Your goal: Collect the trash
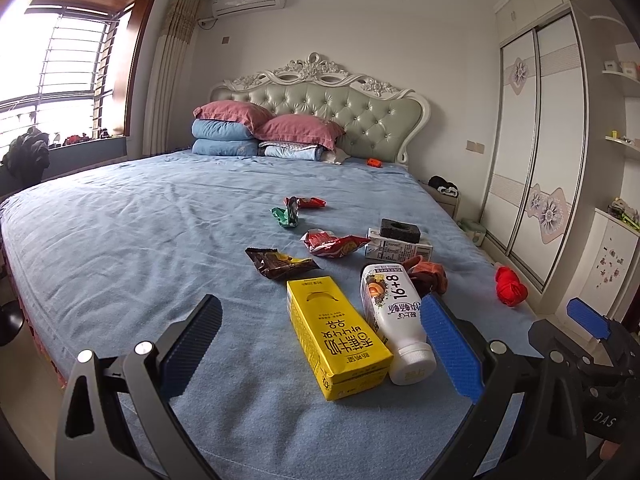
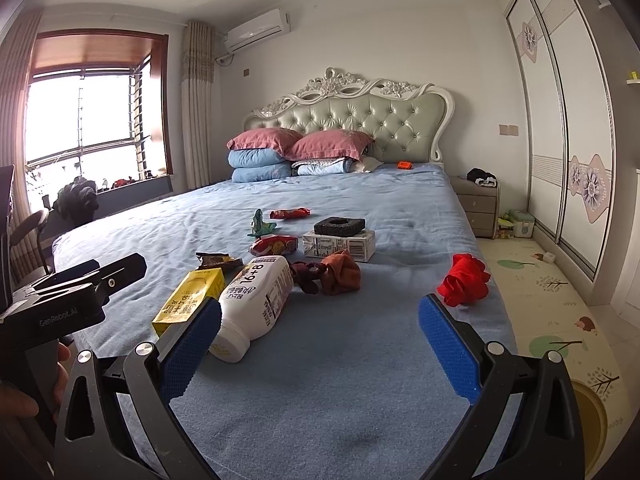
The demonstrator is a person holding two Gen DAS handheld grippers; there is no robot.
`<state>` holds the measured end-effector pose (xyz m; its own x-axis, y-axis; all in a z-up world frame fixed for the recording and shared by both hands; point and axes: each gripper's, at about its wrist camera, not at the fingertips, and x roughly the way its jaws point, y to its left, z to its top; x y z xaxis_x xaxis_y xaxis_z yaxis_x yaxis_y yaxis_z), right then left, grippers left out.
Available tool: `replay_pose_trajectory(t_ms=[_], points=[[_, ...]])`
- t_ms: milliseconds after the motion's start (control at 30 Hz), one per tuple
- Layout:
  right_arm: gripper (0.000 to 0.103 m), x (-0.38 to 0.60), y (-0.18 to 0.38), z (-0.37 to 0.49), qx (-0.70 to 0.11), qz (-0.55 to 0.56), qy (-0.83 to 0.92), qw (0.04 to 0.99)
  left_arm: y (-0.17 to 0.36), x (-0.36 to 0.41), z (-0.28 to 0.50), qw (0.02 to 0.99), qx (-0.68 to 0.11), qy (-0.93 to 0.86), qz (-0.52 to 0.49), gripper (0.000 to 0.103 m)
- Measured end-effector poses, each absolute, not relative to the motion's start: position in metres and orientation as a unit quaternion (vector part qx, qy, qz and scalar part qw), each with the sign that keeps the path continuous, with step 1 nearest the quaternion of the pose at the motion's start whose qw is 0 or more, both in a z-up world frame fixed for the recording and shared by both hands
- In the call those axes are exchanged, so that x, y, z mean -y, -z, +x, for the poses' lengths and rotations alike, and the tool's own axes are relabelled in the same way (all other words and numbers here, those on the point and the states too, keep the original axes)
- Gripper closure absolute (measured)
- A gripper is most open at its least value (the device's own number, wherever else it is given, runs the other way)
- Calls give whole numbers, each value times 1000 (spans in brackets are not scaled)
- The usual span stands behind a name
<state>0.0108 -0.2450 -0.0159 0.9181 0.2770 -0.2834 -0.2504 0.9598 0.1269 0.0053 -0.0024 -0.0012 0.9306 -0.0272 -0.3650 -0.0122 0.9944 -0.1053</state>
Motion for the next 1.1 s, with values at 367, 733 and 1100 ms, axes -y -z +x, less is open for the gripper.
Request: replay_pose_trajectory(t_ms=[367,733,1100], points=[[8,242,19,19,-161,39,-132,977,5,4,21,975,-216,12,-58,4],[8,240,20,33,-172,29,-131,976,14,2,52,961,-269,2,-63,4],[8,230,17,74,-225,35,-168,959,22,-6,88,951,-302,-18,-68,4]])
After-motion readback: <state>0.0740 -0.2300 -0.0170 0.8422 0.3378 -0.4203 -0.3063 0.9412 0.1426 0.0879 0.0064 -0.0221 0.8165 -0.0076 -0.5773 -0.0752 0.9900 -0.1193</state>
